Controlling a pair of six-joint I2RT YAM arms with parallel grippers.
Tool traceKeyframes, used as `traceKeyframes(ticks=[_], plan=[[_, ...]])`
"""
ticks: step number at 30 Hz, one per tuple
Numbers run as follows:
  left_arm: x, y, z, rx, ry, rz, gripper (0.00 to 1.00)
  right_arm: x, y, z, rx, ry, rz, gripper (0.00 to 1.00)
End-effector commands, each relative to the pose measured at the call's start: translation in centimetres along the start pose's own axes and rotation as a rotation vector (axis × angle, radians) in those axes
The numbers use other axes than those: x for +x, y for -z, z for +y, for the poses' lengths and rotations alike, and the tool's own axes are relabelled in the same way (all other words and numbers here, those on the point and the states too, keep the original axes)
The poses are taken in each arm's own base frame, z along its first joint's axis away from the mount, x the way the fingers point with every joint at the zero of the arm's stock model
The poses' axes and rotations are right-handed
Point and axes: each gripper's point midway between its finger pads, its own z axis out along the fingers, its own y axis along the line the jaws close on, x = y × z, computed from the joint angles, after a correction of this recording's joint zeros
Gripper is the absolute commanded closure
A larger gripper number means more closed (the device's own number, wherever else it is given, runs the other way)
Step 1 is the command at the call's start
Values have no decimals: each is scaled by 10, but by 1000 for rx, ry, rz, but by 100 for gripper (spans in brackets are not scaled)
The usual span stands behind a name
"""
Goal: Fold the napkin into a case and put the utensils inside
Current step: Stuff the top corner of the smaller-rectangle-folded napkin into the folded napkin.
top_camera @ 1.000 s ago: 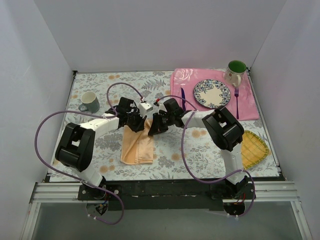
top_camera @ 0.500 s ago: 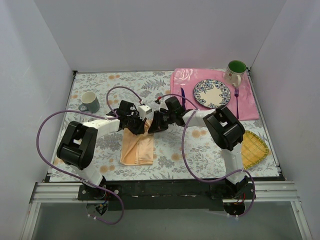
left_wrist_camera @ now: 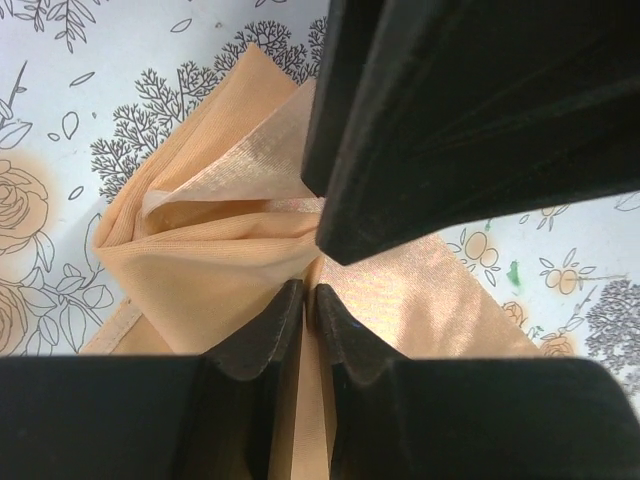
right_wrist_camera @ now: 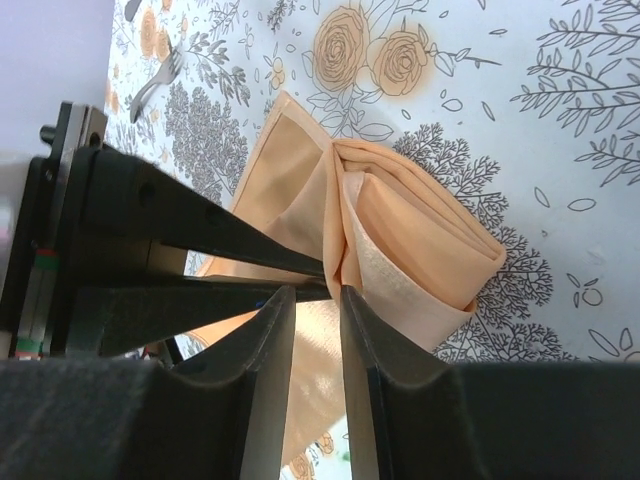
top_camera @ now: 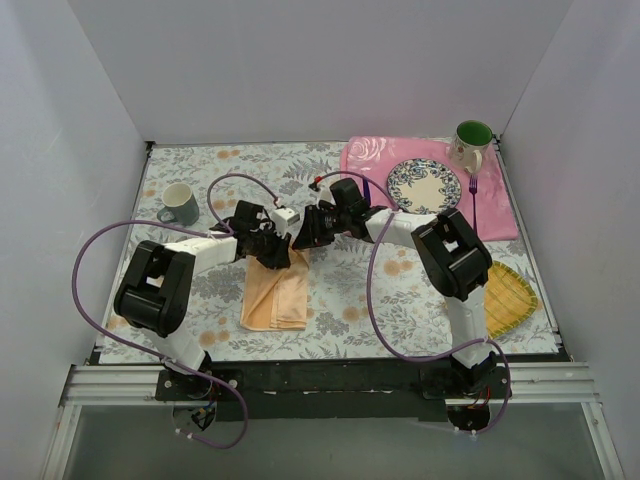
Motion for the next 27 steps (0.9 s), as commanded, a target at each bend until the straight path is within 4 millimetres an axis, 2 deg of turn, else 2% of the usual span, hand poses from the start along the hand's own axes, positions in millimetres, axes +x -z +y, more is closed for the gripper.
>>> traceKeyframes(ticks=[1,3,7,8,9,10,11,15,16,19,27], plan=[[10,0,0,45,100,12,88,-14,11,31,-59,26,-32,66],[11,0,2,51,126,7,87,-14,9,33,-50,50,-28,65],[14,0,0,60,138,8,87,-34,18,22,70,186,-62,61],[15,0,-1,62,144,10,87,-45,20,24,94,302,-83,62],[16,0,-1,61,145,13,87,-41,26,19,140,328,-60,62],[16,0,0,56,146,10,87,-47,28,11,201,390,-79,63],[17,-1,-1,58,148,12,87,-47,26,13,231,502,-67,63],[15,-1,-1,60,155,7,87,-39,23,1,294,631,-14,67],[16,-2,0,60,160,8,87,-41,21,4,285,651,-35,68],[16,-1,0,60,159,6,88,-28,16,2,299,686,-18,69],[16,-1,2,62,178,7,88,-8,2,-2,292,653,1,70]])
